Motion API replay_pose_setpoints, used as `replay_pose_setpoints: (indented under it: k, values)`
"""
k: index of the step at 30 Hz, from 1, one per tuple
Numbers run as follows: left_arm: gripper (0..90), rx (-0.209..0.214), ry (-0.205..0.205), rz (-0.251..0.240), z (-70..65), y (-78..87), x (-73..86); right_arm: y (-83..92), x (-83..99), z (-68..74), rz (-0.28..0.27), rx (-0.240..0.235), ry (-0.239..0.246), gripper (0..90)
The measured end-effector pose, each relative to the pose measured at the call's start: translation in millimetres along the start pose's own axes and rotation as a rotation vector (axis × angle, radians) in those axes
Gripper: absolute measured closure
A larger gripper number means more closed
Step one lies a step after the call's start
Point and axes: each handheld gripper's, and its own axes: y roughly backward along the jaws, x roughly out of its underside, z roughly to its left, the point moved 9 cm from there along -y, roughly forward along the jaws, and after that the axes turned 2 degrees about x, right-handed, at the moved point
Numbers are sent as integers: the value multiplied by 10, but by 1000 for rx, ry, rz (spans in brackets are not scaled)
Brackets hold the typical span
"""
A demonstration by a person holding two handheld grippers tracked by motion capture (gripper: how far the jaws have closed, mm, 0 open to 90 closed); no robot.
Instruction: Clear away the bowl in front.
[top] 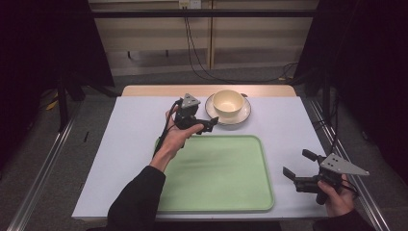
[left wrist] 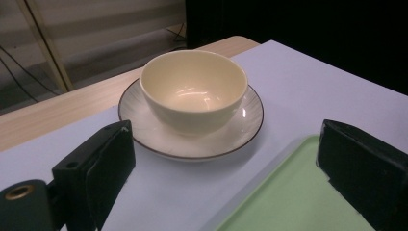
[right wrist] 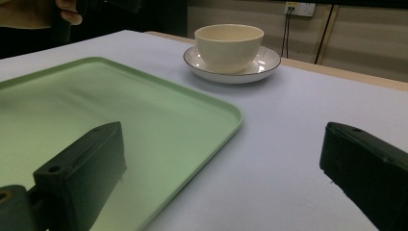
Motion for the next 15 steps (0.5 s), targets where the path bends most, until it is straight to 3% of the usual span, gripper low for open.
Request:
replay_pose_setpoints:
  k: [2,3,6,8,11,14,15]
  values:
    - [72,0,-7,13,34,-38,-42,-1,6,2,4,-2,-1,16]
    - [69,-6,0,-8,58,-66,-90,-1,10,6,7,-6,-4,16]
    - [54,-4,-17,6,70,-128,-148,-1,8,5,6,-6,-3,16]
    - [60,-11,-18,-10,104,-199,-221,1,9,0,5,1,-5,16]
    - [84,-25,28,-3,181,-341,-269,2,7,3,3,-5,-2,16]
    - [110,-33,22,10,232,-417,-267,7,3,3,0,-9,-1,16]
    - [119,-51,38,21,296,-497,-261,8,5,1,1,-8,-3,16]
